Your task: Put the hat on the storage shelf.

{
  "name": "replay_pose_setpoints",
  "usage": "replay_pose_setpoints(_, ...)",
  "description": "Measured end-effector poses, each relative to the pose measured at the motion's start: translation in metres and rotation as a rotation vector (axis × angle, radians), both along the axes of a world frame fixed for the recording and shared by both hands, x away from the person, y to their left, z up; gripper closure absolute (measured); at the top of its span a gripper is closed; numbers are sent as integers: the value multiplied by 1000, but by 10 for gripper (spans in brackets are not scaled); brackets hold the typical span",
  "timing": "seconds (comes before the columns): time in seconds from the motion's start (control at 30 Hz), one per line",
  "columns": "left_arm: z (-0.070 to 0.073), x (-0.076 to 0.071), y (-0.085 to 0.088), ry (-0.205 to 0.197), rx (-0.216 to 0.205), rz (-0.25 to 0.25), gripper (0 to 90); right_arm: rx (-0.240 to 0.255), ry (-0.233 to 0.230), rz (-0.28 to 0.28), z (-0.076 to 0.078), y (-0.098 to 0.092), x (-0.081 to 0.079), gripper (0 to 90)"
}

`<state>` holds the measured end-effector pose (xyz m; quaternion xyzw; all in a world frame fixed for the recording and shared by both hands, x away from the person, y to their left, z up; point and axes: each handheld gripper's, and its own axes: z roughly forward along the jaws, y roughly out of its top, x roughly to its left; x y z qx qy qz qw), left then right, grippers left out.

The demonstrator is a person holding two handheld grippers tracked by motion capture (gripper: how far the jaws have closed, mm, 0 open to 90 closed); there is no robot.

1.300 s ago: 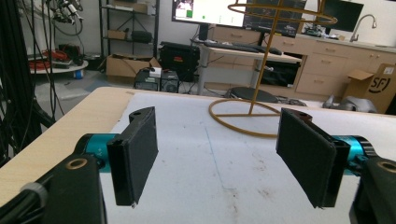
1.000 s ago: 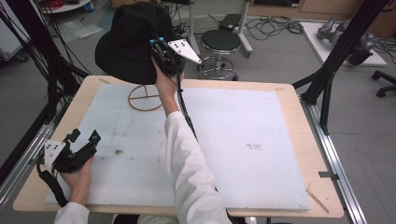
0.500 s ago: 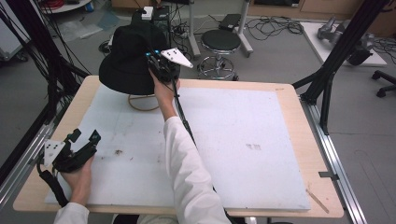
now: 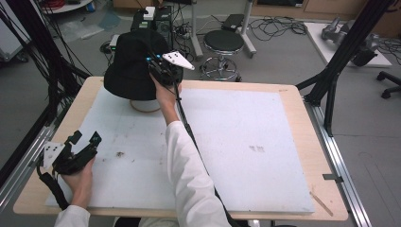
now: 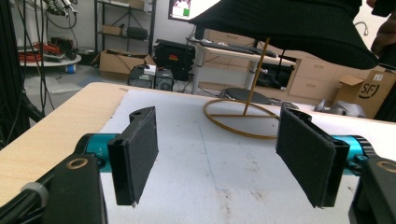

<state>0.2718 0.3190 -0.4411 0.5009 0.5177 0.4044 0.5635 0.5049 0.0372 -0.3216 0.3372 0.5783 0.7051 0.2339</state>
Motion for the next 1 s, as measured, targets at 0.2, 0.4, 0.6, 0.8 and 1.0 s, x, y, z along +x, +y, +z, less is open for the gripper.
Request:
replay_pose_setpoints(0.2,0,1,0,-1,-6,-2,298,-16,22,16,-1,-3,1,679)
replay_pose_setpoints(0.4,-1,2,0,-2,-14,1,297,-41,6,10,0,-14,-9,478)
replay_pose_setpoints(0.6,1,2,0,-7,-13,-6,297,-54,26,13,6,-36,-16,385)
replay_pose_setpoints(0.8,1,2,-3,-10,-13,-13,297,-71,15,26,16,-63,-28,248)
replay_pose_setpoints(1.0,2,5,-11,-12,-10,-36,297,-120,12,-23,28,-101,-50,133)
